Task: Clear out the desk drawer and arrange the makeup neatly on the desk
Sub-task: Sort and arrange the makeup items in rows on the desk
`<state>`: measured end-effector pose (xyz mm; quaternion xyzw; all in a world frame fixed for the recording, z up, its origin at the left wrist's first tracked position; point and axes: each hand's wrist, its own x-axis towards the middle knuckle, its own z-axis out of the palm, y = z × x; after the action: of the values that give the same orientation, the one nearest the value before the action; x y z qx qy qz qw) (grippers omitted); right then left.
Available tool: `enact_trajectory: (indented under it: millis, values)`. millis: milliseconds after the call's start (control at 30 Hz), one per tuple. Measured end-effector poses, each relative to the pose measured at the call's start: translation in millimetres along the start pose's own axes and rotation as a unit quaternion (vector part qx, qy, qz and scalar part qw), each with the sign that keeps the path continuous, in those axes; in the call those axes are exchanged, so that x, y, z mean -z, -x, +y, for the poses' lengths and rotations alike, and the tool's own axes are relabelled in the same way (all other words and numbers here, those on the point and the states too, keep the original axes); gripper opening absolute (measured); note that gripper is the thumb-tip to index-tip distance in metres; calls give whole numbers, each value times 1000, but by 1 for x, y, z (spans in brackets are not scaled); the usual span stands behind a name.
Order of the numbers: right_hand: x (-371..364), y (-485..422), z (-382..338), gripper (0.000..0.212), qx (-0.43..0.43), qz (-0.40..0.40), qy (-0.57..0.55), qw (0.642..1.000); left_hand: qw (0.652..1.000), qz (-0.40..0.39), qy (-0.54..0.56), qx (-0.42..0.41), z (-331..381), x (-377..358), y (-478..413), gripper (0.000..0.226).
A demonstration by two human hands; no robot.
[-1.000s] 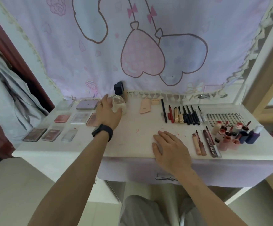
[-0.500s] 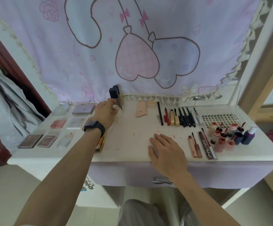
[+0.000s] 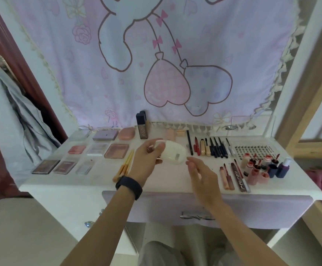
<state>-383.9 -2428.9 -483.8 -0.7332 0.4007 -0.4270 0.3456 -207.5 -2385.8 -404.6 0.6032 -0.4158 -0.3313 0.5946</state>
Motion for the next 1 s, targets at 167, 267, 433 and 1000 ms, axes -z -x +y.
enact_trajectory:
  millis: [167,267,433,1000]
  values:
    - [18,17,-11,32,-72,42,-168,982,999,-43,6,18,-8,-27,32,23]
    - [26,29,-8,34,-146,50,-275,949,998,-36,36,34,-12,-39,46,28]
    - [28,53,-3,34,-222,2,-333,916,993,-88,35,64,-21,-54,63,32]
    - [71,15,-38,78,-19,-33,139,990,965,-113,-218,-95,8,-58,69,25]
